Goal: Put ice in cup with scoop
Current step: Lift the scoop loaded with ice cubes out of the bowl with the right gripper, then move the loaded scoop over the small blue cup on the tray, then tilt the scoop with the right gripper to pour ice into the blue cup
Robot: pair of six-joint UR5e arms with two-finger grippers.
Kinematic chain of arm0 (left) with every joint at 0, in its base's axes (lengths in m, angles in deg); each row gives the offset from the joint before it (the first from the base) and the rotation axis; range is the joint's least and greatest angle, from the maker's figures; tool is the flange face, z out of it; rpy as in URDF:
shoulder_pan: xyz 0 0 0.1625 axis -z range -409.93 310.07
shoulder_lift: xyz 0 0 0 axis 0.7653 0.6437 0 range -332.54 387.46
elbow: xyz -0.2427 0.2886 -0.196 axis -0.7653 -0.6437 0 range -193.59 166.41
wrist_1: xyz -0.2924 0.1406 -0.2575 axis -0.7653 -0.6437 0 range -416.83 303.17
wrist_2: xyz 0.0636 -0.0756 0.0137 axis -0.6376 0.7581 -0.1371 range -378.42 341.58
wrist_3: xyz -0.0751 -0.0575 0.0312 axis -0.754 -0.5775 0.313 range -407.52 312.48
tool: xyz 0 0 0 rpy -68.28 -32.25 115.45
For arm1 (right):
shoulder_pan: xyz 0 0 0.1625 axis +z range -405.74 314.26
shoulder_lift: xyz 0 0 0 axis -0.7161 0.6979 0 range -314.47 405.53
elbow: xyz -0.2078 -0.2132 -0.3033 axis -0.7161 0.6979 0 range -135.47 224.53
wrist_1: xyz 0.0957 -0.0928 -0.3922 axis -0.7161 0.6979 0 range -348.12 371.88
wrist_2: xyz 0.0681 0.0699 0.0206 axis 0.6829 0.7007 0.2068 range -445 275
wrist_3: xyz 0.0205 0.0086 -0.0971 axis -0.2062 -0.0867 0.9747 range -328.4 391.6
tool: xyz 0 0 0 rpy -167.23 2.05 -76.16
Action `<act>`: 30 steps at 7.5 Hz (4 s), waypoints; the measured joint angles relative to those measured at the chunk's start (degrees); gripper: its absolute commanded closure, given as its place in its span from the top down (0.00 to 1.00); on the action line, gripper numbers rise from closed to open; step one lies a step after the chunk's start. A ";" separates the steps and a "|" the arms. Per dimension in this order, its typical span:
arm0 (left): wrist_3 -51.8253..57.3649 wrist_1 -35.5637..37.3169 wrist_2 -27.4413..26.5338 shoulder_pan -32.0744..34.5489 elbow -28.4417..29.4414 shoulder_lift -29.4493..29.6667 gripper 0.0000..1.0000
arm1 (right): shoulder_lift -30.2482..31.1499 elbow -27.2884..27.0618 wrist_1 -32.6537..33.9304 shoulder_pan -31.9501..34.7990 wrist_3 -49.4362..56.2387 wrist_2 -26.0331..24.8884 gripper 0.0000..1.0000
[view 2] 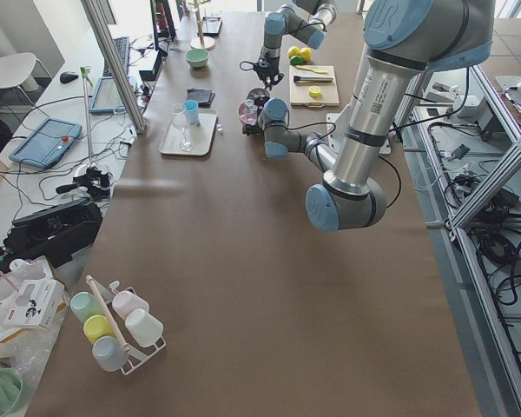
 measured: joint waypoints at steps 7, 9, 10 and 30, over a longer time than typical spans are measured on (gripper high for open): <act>0.00 0.00 0.00 0.12 -0.25 0.03 0.98 | 0.03 -0.35 2.15 9.16 -8.93 7.19 0.00; 0.00 0.00 0.00 0.22 -0.49 -0.09 0.98 | -0.56 -0.16 4.12 11.14 -9.55 7.51 0.00; 0.00 0.00 0.01 0.29 -0.67 -0.22 0.98 | -1.74 0.71 4.60 12.15 -10.69 7.61 0.00; 0.61 -0.05 0.68 0.56 -1.24 -1.10 0.98 | -37.87 45.09 39.02 19.61 -13.59 30.59 0.00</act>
